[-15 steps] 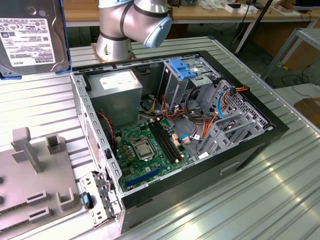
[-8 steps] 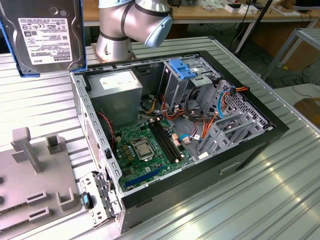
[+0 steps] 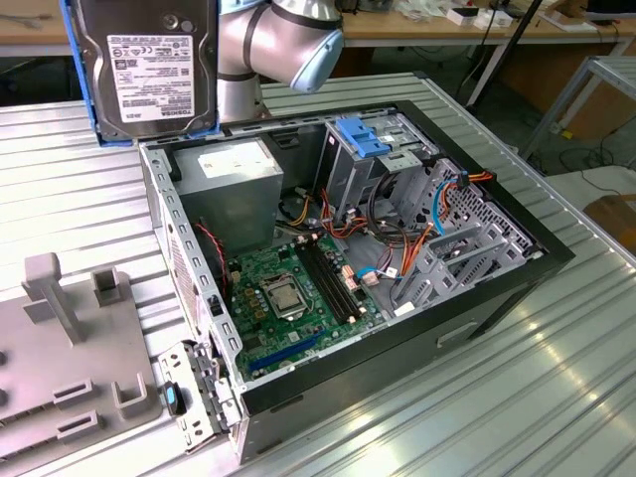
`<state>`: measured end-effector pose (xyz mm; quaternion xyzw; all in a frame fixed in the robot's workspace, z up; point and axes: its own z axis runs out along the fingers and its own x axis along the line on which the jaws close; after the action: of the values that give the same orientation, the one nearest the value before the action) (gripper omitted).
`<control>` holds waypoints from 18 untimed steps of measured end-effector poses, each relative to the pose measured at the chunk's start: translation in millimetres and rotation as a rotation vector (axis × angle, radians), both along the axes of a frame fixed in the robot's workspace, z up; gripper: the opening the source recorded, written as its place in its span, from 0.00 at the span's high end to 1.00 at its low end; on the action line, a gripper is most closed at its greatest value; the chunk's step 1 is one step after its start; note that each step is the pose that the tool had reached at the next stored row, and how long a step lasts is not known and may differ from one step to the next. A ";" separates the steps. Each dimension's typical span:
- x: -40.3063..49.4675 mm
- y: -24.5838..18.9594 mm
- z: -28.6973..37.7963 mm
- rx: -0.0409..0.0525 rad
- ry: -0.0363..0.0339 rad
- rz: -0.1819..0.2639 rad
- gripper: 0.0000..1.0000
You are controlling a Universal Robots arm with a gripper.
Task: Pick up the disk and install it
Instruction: 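Pick up the disk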
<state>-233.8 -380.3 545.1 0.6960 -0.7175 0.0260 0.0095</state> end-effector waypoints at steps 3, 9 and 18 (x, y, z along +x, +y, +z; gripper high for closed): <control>10.1 0.0 -0.2 0.0001 -0.0001 0.000 0.63; 32.8 -1.5 -0.9 0.0000 -0.0001 0.000 0.63; 50.5 -4.9 -2.2 -0.0007 -0.0001 0.000 0.63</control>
<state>-183.4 -385.3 542.9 0.6960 -0.7175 0.0263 0.0098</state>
